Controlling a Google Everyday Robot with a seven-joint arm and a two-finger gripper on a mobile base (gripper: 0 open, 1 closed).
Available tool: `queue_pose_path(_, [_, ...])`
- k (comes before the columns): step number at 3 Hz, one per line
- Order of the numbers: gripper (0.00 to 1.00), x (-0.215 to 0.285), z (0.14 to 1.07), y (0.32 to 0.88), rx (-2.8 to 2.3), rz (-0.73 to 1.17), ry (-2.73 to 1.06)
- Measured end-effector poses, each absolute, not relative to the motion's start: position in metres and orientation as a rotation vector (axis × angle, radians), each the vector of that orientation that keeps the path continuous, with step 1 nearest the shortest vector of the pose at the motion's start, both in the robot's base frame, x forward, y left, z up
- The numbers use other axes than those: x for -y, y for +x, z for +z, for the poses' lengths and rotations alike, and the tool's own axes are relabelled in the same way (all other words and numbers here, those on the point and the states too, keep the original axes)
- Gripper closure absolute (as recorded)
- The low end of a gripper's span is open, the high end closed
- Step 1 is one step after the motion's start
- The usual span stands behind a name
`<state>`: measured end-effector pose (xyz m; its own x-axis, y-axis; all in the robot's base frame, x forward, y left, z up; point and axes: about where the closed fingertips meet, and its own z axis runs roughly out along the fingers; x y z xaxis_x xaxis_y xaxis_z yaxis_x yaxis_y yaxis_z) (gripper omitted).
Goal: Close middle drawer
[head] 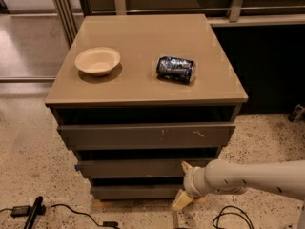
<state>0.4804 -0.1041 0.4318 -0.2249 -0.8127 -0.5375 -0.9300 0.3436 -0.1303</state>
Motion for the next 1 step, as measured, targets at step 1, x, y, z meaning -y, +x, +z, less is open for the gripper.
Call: queue_pose_path(1, [0.00, 0.1041, 0.4318, 0.4804, -2.091, 0.296, -1.518])
